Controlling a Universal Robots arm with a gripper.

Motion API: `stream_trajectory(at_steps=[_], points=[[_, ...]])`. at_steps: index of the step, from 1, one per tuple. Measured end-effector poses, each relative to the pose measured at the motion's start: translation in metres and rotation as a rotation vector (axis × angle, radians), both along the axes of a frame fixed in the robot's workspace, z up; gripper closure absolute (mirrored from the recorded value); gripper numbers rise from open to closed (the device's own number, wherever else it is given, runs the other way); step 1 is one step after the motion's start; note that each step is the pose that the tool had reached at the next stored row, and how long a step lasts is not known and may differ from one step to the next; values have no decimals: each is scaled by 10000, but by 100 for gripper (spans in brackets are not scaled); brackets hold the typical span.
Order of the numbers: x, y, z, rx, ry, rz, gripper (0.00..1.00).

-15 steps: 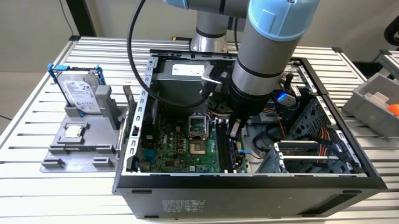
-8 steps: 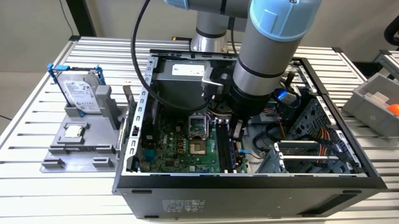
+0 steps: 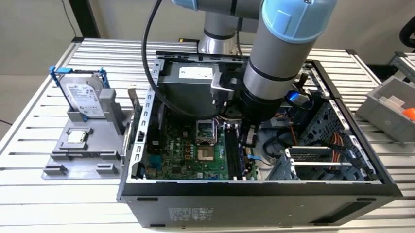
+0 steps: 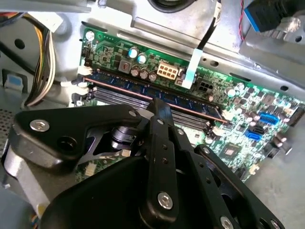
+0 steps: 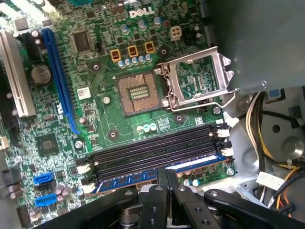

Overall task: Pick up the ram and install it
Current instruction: 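Press down the ram until it locks into place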

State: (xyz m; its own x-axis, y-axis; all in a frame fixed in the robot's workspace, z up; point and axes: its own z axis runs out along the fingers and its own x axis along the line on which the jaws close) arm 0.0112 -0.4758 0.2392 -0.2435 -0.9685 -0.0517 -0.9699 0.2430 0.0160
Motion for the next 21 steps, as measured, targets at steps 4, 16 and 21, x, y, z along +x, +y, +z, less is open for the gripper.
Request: stream_trajectory(at_steps=[4,16,21], points=[[3,0,0,0,0,500,100],[4,-2,-1,2,-2,2026,100],[4,-4,0,0,-7,2293,100]])
